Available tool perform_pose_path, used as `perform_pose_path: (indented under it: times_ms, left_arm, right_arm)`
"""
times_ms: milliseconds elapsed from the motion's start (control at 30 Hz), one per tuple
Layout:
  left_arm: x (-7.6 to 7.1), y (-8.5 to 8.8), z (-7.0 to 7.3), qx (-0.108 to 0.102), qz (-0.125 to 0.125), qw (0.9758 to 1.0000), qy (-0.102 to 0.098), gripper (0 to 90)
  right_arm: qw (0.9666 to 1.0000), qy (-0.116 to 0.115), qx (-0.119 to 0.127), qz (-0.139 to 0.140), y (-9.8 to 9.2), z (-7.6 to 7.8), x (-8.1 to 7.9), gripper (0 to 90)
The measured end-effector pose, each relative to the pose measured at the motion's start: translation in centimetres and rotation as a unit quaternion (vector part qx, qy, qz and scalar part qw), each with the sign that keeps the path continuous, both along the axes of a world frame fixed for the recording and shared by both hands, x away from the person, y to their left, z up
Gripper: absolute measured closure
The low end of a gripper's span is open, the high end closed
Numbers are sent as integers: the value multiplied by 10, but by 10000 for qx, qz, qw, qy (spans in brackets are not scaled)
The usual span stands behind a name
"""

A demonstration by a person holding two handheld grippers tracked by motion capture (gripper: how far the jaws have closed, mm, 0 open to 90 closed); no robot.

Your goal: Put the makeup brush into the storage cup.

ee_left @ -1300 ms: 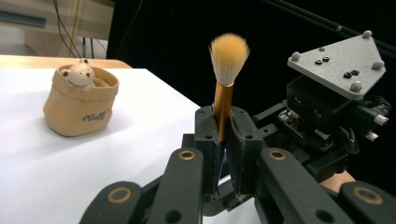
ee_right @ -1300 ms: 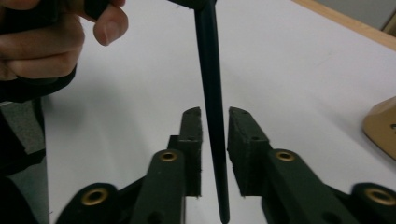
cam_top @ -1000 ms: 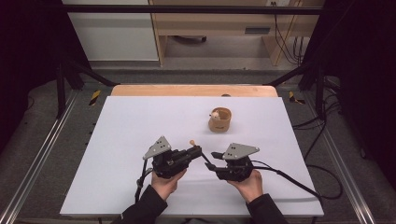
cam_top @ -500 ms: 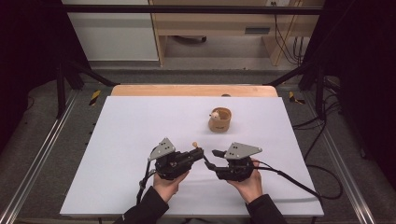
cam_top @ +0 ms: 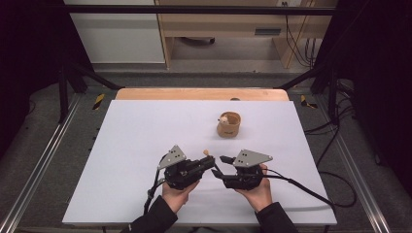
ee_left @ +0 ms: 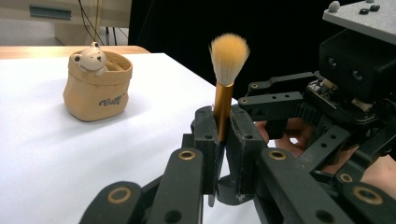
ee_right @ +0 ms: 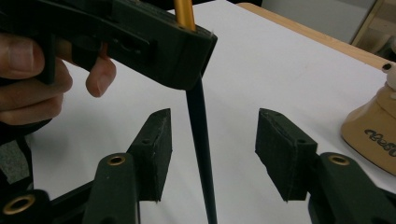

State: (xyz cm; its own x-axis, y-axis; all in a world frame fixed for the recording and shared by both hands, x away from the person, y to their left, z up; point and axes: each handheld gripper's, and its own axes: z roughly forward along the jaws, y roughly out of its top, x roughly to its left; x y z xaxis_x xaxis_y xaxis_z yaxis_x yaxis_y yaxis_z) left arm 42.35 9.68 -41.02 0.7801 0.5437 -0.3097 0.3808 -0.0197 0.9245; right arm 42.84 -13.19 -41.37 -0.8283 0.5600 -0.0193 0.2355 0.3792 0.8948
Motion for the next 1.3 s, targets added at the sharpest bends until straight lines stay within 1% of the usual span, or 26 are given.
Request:
perform_pose_path:
  times_ms: [67, 267, 567, 700, 767, 1033, 1133, 1200, 1300]
  left_arm:
    - [0, -1, 0, 21, -11, 10000, 6, 830]
    - [0, -2, -1, 42, 7, 10000, 9, 830]
    - [1, -3, -2, 59, -20, 10000, 66, 830]
    - [1, -4, -2, 70, -40, 9999, 69, 830]
    - [1, -4, -2, 68, -47, 9999, 76, 830]
    - [2, -2, -1, 14, -82, 9999, 110, 823]
    - [2, 2, 1, -16, -58, 10000, 71, 781]
    - [3, 8, 4, -77, -28, 9999, 65, 747]
    - [5, 16, 8, -104, 30, 9999, 36, 710]
  right_arm:
    - [10000, 10, 27, 44, 0, 0, 0, 490]
    - [9998, 50, 15, 189, 0, 0, 0, 636]
    - [9996, 83, 38, 250, 0, 0, -1, 753]
    - [9996, 107, 12, 263, 0, 0, -1, 807]
    - [9994, 131, 18, 306, 0, 0, -1, 821]
    - [9993, 193, 77, 319, 0, 0, -1, 831]
    - [9995, 204, 58, 239, -2, 1, 0, 831]
    - [9996, 194, 60, 198, -3, 2, 0, 831]
    - [9997, 185, 82, 109, -7, 4, 1, 831]
